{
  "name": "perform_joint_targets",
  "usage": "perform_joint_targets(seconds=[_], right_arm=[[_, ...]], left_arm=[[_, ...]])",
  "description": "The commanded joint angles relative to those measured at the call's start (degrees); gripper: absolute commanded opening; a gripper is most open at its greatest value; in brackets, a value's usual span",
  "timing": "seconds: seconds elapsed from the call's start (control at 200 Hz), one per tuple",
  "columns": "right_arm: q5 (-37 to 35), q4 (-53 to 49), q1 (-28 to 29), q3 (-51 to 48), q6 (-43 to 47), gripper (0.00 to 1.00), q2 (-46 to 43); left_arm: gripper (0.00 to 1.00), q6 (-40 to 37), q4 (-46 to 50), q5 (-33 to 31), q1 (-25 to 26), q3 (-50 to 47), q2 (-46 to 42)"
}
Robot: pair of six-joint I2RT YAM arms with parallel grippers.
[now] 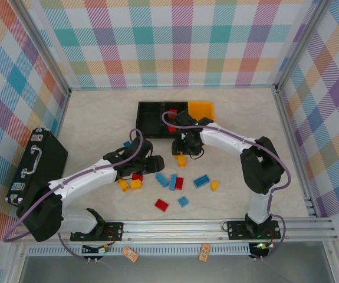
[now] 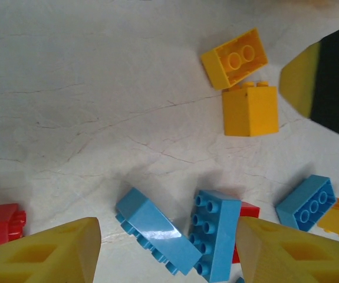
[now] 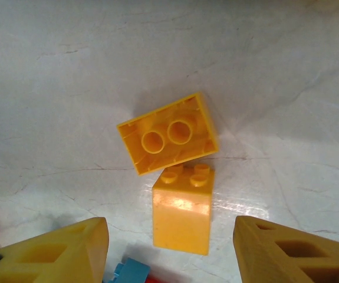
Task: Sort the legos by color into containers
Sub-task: Pick up the lego from the center of the table.
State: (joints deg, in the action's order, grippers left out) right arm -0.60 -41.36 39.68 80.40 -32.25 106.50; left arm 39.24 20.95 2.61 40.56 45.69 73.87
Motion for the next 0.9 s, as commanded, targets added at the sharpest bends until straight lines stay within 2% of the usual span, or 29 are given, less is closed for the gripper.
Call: perform_joint_targets(seconds=[0.0,0.3,0.54,0.64,0.81,0.895], right_arm=[[-0.58,0.22,0.66,-1.10,-1.93,0.57,1.68],[-0.37,0.32,1.10,-2.04,-2.80,0.56,4.46],[-0.01,0.80,1.19,-2.62,-2.98,0.49,5.65],[-0.23,0.67,1.23,-2.42,-2.82,0.44,5.99],[-1.02,-0.31,1.19,-2.32,-1.94,0.27,5.01],[-2.04,-1.12,1.19,-2.35,-1.44,0.25,3.39]], left_arm=[[0.62,0.17,-2.94,1.83,-0.96,-1.34,-1.75],[0.62,0.43,-2.58,1.21,-1.10,-1.97,-1.96],[0.62,1.07,-2.28,0.51,-1.11,-2.62,-2.21],[0.61,1.19,-2.27,0.49,-1.15,-2.87,-2.09],[0.62,1.19,-2.23,0.45,-1.09,-2.68,-2.04],[0.61,1.23,-2.23,0.54,-1.18,-2.55,-1.95]])
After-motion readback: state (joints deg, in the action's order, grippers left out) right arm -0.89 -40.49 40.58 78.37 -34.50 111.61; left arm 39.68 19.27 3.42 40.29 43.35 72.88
